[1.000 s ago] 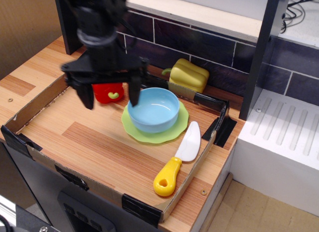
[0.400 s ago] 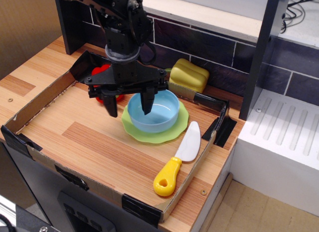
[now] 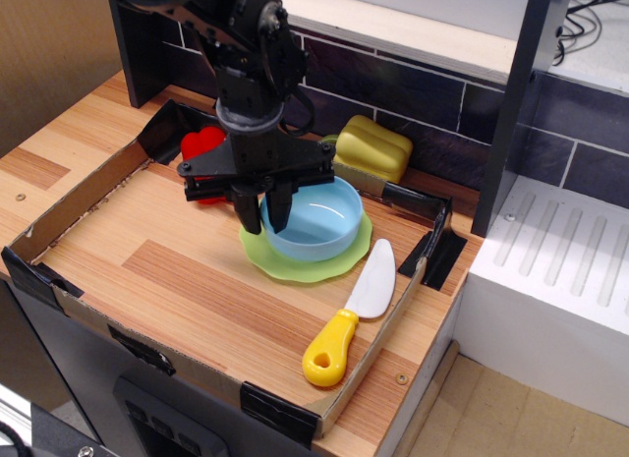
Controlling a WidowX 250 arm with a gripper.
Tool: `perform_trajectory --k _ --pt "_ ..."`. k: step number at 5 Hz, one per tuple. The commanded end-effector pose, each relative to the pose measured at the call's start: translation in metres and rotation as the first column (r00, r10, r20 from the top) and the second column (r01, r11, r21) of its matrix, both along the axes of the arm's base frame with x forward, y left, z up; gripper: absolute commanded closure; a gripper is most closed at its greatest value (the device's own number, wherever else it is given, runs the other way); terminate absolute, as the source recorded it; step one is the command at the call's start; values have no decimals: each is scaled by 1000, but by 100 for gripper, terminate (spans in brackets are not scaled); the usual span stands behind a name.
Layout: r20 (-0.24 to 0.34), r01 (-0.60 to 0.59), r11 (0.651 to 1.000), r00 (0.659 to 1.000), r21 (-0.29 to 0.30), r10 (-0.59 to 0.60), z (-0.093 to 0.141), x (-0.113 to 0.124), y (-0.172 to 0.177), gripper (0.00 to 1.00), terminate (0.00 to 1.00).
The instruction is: Take bowl off plate
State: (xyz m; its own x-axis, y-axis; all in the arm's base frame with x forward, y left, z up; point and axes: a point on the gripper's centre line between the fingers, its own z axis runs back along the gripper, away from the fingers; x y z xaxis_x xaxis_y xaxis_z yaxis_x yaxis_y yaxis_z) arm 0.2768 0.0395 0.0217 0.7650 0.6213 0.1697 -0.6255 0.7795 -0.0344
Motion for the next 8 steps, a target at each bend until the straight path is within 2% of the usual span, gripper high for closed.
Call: perform_trajectory --k 1,2,3,4,5,6,7,8 --pt "51 -4 1000 999 -11 5 16 11 2 100 0" --pt "84 6 998 996 -60 -1 39 3 7 100 0" --pt "78 45 994 996 -102 -38 50 -25 21 100 0" --pt "44 107 991 994 -81 -103 45 -53 38 100 0" --pt "21 115 992 993 -55 -114 32 -71 70 100 0" --pt "-4 107 994 994 4 -107 15 -75 91 100 0" --pt "-16 114 993 993 36 -113 5 -72 97 100 0" --pt "-34 109 993 994 55 -107 1 -68 100 0 0"
